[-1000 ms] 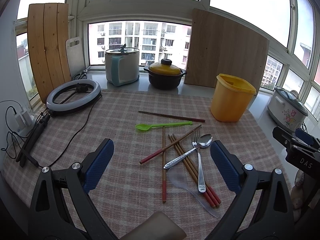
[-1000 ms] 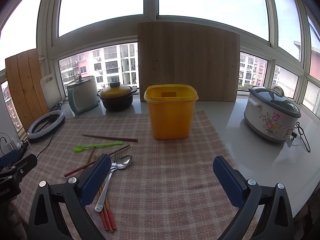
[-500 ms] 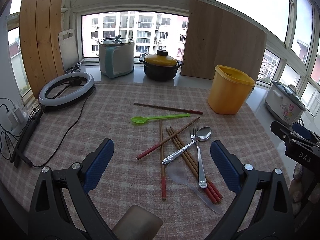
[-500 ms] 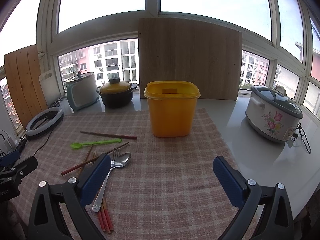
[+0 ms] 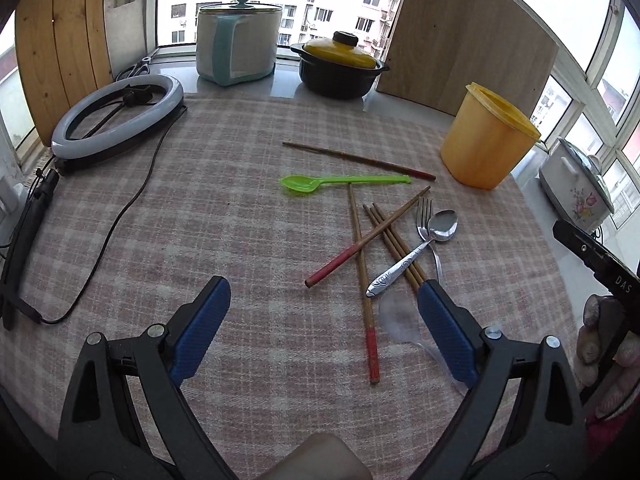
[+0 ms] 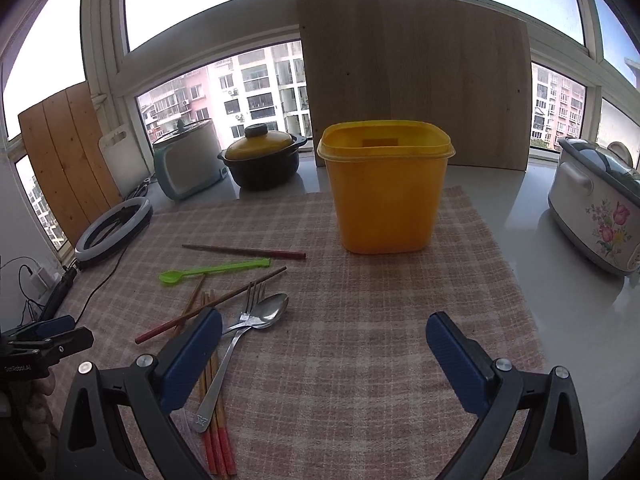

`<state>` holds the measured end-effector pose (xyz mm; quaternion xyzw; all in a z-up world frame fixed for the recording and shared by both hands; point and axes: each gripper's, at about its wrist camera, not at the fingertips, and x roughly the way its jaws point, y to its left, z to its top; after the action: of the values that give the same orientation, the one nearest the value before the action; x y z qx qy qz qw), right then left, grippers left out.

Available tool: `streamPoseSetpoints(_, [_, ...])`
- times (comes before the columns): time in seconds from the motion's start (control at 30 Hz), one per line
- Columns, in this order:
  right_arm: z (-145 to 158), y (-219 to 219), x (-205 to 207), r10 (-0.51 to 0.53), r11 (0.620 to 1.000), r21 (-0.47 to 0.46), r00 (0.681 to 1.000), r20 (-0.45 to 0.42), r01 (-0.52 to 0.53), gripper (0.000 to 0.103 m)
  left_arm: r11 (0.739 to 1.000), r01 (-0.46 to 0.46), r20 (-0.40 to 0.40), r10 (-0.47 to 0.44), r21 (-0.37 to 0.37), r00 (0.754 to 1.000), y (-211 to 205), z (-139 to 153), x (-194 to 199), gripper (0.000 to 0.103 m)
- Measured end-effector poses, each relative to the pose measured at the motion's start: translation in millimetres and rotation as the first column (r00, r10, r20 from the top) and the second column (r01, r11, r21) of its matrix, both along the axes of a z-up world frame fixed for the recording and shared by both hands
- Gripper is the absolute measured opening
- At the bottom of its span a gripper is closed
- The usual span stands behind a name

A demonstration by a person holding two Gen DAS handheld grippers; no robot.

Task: Organize utensils
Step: 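Close the left tool on a red-tipped wooden chopstick while the right tool approaches the steel spoon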

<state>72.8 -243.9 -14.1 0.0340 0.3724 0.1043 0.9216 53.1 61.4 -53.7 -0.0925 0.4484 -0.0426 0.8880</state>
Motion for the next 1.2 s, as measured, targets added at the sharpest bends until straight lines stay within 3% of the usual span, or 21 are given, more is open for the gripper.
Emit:
streamPoseSetpoints(0.17, [-15.1, -3.0, 17.3, -0.001, 1.000, 0.020, 0.997, -0.082, 0.002, 0.100, 0.994, 0.038, -0.024, -0.036, 0.107, 0.999, -3.3, -3.6, 8.5, 0.097])
streamPoseSetpoints(0.3, [-18.5, -4.6, 27.8, -0.001, 1.000, 0.025, 0.992, -0.123, 0.004, 0.099, 0.992, 0.072, -0.008, -0.071, 0.101, 0.997, -0.3, 0.1, 15.8, 0.097])
streamPoseSetpoints(0.43, [-18.2, -3.4, 39.0, 0.000, 0.999, 0.032, 0.988, -0.153, 0.005, 0.097, 0.993, 0.093, -0.061, -0.088, 0.074, 0.994, 3.4, -0.1, 33.1, 0.096])
streamPoseSetpoints(0.5, [-16.9, -0.5, 45.0, 0.011, 0.999, 0.034, 0.986, -0.167, -0.006, 0.097, 0.993, 0.110, -0.077, -0.106, 0.048, 0.991, 2.5, -0.4, 39.6, 0.090])
streamPoseSetpoints(0.57, [-17.4, 3.0, 49.7, 0.028, 0.999, 0.031, 0.983, -0.184, -0.022, 0.095, 0.993, 0.119, -0.098, -0.116, 0.027, 0.988, -1.0, -2.0, 46.9, 0.068])
streamPoseSetpoints(0.73, [-25.2, 11.4, 59.5, 0.074, 0.997, 0.050, 0.966, -0.246, -0.064, 0.083, 0.982, 0.186, -0.126, -0.181, 0.026, 0.975, -21.7, -9.2, 68.3, 0.036])
streamPoseSetpoints(0.9, [-40.9, 19.4, 66.3, 0.117, 0.991, 0.099, 0.939, -0.323, -0.089, 0.071, 0.960, 0.279, -0.166, -0.277, -0.013, 0.946, -48.7, -19.2, 90.6, 0.031])
streamPoseSetpoints(1.1, [-53.5, 27.2, 66.9, 0.146, 0.983, 0.159, 0.912, -0.382, -0.091, 0.058, 0.927, 0.370, -0.233, -0.347, 0.063, 0.908, -74.7, -34.0, 109.4, 0.030])
streamPoseSetpoints(1.2, [-57.9, 28.6, 67.1, 0.143, 0.983, 0.163, 0.909, -0.392, -0.084, 0.058, 0.906, 0.413, -0.264, -0.379, 0.088, 0.887, -83.8, -39.4, 118.6, 0.030])
